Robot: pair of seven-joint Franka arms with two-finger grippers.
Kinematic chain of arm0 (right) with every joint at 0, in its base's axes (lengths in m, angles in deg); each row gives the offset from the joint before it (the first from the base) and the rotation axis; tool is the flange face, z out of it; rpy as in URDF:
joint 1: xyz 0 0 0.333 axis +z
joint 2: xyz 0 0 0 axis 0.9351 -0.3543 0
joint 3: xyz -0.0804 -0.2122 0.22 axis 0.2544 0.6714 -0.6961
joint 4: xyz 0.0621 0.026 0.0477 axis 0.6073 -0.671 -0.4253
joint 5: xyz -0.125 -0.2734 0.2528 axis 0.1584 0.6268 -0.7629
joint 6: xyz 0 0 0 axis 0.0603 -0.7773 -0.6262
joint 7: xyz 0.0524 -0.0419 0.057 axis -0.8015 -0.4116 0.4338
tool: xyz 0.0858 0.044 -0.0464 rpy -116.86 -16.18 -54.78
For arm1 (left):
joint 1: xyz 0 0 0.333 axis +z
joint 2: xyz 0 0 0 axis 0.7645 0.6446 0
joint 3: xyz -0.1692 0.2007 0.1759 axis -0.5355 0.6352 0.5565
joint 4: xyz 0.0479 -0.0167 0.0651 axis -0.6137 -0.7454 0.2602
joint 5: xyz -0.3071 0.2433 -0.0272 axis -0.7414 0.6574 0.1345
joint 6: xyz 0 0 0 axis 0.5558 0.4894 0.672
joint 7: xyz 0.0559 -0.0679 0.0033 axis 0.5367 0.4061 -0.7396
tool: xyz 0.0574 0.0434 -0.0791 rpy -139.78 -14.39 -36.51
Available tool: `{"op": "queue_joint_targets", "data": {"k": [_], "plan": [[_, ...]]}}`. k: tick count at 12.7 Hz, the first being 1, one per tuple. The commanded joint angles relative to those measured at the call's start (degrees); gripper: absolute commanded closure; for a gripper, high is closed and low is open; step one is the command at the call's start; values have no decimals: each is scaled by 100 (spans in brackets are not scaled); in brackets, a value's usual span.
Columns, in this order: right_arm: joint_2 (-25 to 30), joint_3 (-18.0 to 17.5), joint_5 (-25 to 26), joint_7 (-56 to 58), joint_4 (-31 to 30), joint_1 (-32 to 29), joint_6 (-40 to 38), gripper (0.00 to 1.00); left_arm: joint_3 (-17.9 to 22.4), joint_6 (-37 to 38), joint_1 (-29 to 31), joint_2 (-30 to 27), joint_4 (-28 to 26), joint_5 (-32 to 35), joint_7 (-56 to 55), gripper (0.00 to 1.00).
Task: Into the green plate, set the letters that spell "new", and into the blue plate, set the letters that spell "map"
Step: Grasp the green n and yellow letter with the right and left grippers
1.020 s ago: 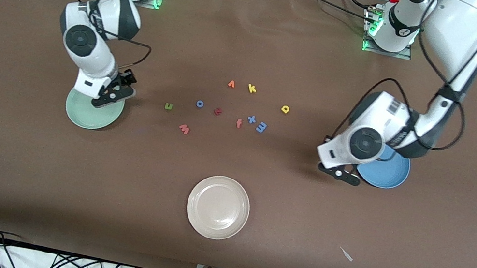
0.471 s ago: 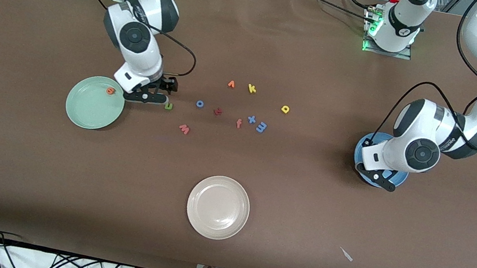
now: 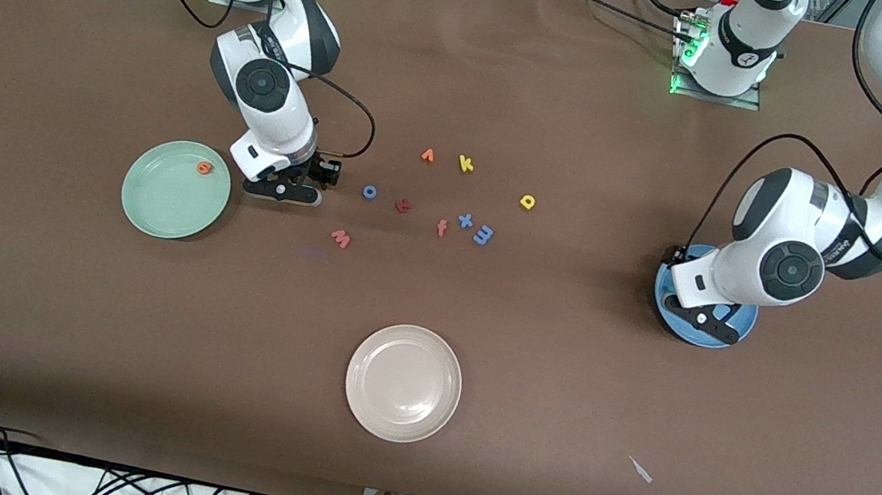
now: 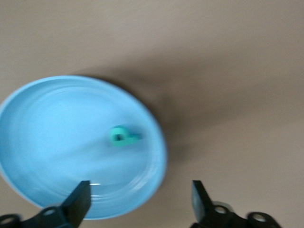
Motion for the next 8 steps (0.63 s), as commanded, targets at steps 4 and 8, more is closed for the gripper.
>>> {"op": "queue_joint_targets", "data": {"k": [4,8], "plan": [[-212,-12,126,-169,49,1,309,43,-1489,-1233,0,-197,-759,-260,-2911,0],[-238,-3,337,-186,49,-8,370,50,-1694,-2495,-587,-118,-1431,-138,-3978,0]]}}
